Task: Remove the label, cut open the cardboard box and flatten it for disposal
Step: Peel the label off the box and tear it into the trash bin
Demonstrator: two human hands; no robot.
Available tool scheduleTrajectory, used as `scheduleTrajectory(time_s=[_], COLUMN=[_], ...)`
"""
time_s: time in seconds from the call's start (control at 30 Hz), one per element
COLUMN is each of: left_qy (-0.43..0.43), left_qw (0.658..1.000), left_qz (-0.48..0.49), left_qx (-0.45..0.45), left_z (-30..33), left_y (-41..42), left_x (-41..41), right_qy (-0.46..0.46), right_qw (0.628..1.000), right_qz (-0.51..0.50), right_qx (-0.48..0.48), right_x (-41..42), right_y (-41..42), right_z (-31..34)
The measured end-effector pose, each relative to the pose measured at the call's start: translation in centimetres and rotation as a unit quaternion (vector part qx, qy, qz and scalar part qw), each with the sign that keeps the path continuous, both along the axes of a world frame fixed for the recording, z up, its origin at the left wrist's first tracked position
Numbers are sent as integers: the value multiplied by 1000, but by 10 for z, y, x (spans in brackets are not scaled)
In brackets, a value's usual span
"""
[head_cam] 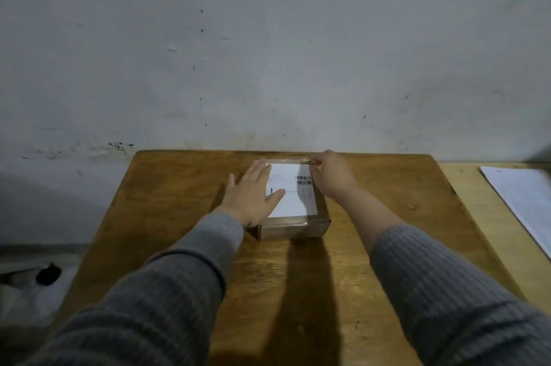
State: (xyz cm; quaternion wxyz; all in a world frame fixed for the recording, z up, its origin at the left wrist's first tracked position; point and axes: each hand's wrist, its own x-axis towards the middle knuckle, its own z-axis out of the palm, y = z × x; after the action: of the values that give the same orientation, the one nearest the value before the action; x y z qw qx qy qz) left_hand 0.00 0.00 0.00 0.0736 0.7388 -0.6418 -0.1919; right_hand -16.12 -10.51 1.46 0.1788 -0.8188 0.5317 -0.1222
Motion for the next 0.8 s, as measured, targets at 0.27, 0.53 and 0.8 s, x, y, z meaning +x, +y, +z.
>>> scheduleTrajectory(time_s=[0.27,0.53,0.8], left_qy=[-28,-30,-41], left_qw=[999,998,998], left_qz=[15,24,27], left_qx=[-12,-44,-41], left_z=[-31,-37,-34], left_y=[-3,-3,-2], left_x=[-2,-3,-5], right_qy=[-58,-87,46], right_qw=[997,993,994], right_qz=[-51,-82,-96], right_qx=[-15,-22,-15], right_x=[6,12,22], right_y=[-16,-19,-21], right_z=[-17,-26,-20])
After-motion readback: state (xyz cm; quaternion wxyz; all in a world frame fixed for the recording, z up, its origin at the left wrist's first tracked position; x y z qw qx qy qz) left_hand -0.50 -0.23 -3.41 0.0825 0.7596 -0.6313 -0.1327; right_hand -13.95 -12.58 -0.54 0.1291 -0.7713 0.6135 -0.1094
